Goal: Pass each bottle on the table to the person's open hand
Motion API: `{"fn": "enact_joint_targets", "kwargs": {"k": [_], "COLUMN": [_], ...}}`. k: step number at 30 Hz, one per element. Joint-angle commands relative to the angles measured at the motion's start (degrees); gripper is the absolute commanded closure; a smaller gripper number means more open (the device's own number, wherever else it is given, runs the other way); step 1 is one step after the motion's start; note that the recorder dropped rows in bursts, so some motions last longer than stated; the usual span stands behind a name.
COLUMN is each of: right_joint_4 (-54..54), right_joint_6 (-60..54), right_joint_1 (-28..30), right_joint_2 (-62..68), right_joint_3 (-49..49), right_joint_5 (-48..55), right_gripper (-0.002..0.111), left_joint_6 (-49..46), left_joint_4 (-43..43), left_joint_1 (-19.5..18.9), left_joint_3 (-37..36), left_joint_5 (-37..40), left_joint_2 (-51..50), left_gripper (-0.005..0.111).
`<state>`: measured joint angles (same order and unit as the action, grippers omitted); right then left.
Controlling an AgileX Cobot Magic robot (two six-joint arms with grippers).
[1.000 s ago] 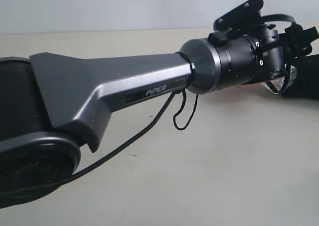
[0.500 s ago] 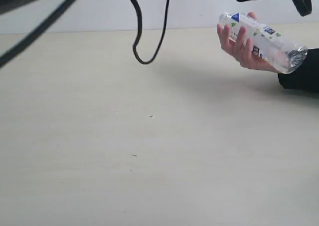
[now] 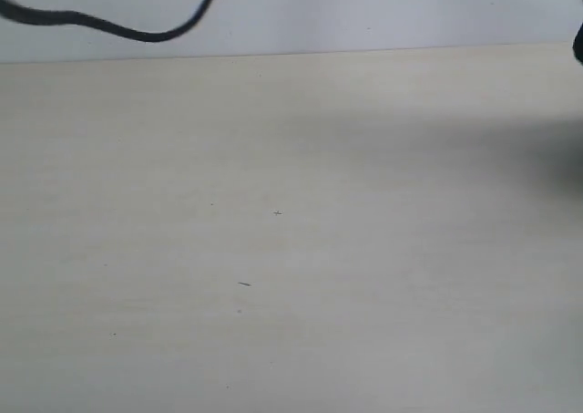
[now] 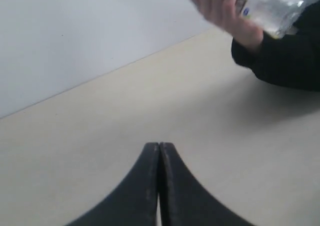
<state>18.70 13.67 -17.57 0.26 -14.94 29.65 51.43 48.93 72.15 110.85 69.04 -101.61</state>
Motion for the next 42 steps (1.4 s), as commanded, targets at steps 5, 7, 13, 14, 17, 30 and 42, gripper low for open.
{"fn": "enact_joint_targets", "kwargs": {"k": [5, 7, 13, 14, 17, 30, 42], "right_joint_4": [-0.2, -0.2, -0.2, -0.2, -0.2, -0.2, -0.2], "right_joint_6": [-0.2, -0.2, -0.2, -0.2, -0.2, -0.2, -0.2], "right_joint_1": [0.2, 0.2, 0.2, 0.2, 0.2, 0.2, 0.2], "right_joint_2": [-0.3, -0.3, -0.3, -0.3, -0.3, -0.3, -0.3], "right_joint_3": [0.1, 0.1, 0.1, 0.1, 0.1, 0.1, 0.1], "right_joint_5": [-0.3, -0.3, -0.3, -0.3, -0.3, -0.3, -0.3], "right_gripper": [0.105, 0.105, 0.105, 0.105, 0.105, 0.105, 0.105], "left_joint_6": [0.8, -0.1, -2.0, -1.8, -1.8, 0.1, 37.4], "left_joint_4": [-2.3, -5.3, -12.6, -12.6, -12.5, -11.8, 10.9], "left_joint_1": [0.5, 0.5, 0.5, 0.5, 0.5, 0.4, -0.5], "left_joint_3": [-25.6, -34.1, -52.7, -54.0, -56.5, -56.7, -82.9], "left_joint_5": [0.9, -6.4, -24.8, -24.9, -23.1, -20.7, -26.7], "left_joint_2": [26.0, 34.9, 59.9, 62.8, 71.8, 95.2, 96.8], "left_gripper": [0.107, 0.107, 0.107, 0.107, 0.107, 0.107, 0.107]}}
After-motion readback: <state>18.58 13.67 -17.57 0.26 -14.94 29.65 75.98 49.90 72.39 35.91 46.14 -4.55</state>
